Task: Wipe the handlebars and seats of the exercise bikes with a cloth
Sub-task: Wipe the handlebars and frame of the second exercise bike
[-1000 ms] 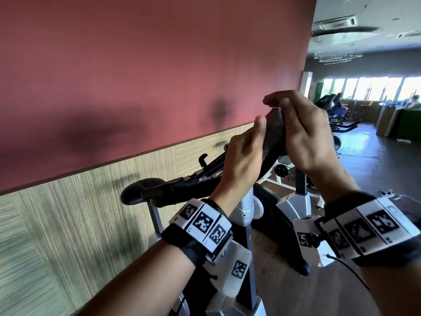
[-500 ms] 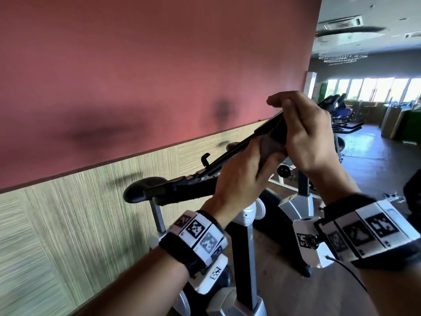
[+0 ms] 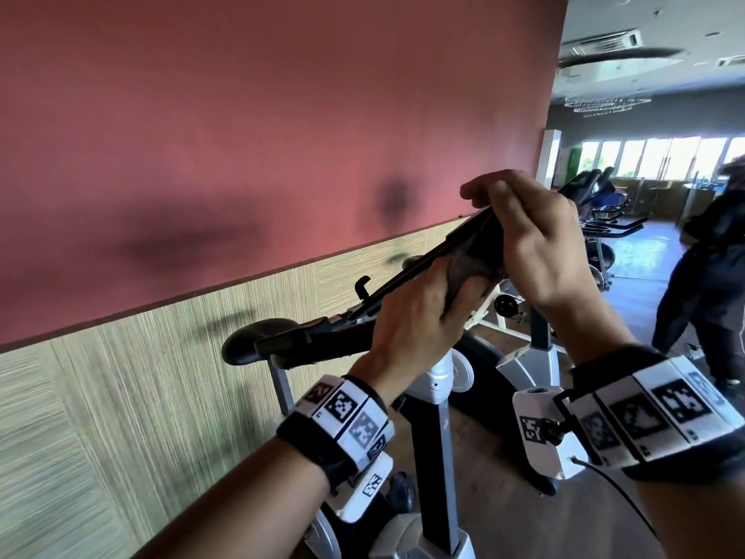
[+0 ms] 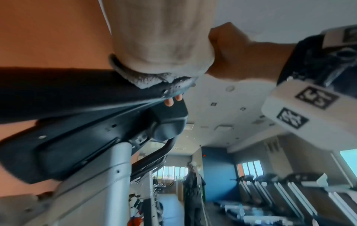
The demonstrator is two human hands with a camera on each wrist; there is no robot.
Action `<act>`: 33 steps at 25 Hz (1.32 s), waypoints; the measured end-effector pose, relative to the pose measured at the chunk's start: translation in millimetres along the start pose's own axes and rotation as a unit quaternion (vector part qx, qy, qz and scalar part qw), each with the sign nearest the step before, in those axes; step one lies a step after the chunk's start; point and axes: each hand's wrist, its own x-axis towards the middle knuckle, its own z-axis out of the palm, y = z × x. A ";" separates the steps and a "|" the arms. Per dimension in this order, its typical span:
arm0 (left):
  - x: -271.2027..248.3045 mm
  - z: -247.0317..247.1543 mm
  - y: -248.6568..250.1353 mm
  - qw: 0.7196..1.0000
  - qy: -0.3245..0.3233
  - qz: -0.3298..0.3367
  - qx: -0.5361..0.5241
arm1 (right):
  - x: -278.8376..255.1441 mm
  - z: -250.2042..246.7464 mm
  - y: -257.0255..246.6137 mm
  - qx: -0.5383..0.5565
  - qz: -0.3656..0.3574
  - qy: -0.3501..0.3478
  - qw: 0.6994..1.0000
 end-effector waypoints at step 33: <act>16.9 24.1 40.1 0.987 0.134 -0.006 0.083 | 37.2 -14.4 116.6 -0.110 -0.098 -0.116 0.982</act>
